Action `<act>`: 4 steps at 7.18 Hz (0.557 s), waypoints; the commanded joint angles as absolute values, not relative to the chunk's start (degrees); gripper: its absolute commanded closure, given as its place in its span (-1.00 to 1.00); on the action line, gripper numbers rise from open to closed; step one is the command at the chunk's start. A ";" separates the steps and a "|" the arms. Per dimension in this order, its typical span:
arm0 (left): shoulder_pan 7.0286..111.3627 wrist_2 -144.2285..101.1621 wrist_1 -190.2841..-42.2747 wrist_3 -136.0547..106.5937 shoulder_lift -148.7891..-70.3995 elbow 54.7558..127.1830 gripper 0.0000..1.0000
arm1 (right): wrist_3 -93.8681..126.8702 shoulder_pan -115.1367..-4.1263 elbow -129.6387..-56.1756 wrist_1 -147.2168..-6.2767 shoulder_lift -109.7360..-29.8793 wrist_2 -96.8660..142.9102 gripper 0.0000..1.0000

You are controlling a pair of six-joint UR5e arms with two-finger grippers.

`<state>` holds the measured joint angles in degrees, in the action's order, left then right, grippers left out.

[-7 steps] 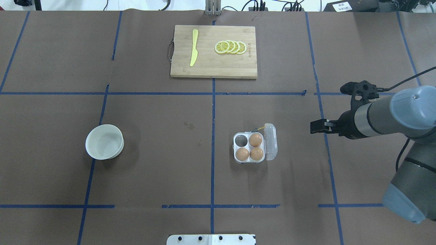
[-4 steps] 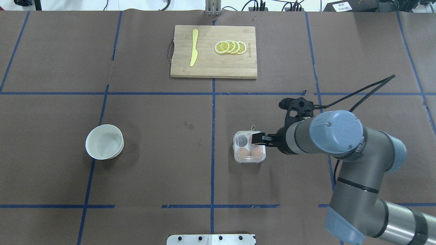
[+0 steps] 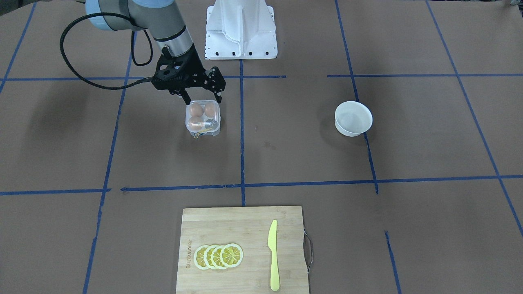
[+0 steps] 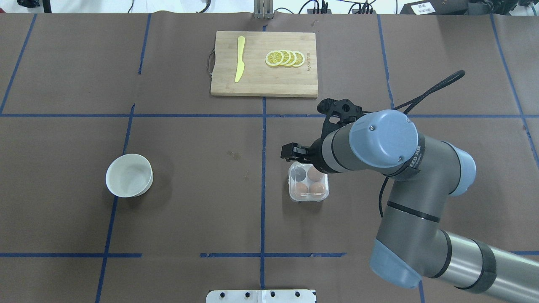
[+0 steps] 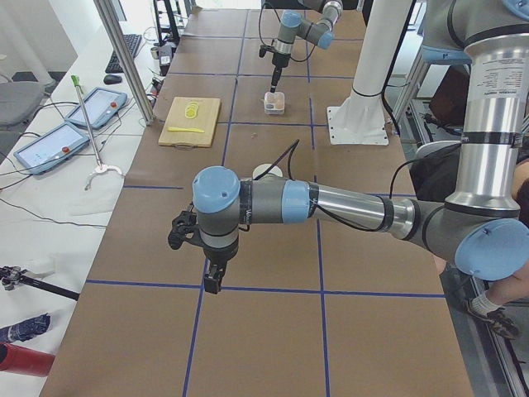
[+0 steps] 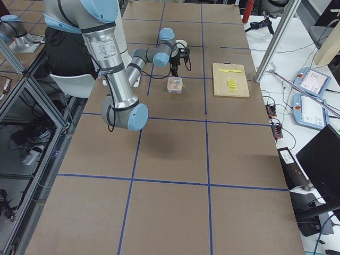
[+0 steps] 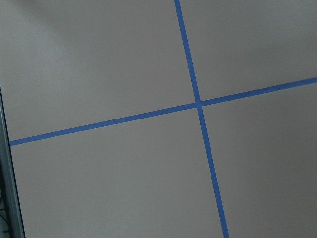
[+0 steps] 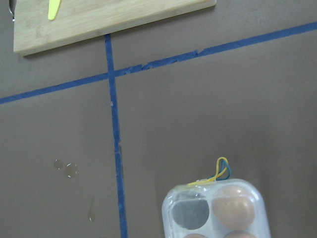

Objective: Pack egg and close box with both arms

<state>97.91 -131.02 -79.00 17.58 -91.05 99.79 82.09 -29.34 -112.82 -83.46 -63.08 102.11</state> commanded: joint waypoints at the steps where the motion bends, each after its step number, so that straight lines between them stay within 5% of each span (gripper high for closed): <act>1: 97.91 -131.04 -79.10 17.58 -91.05 99.76 -1.00 | 72.75 -34.08 -116.44 -94.51 -63.19 105.55 -1.00; 4: 97.65 -131.04 -79.10 17.58 -90.62 99.40 -1.00 | 50.80 -47.31 -118.57 -104.92 -65.29 114.83 -1.00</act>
<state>97.78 -131.04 -79.10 17.62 -90.81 99.50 60.38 -40.94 -118.11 -101.04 -64.07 109.99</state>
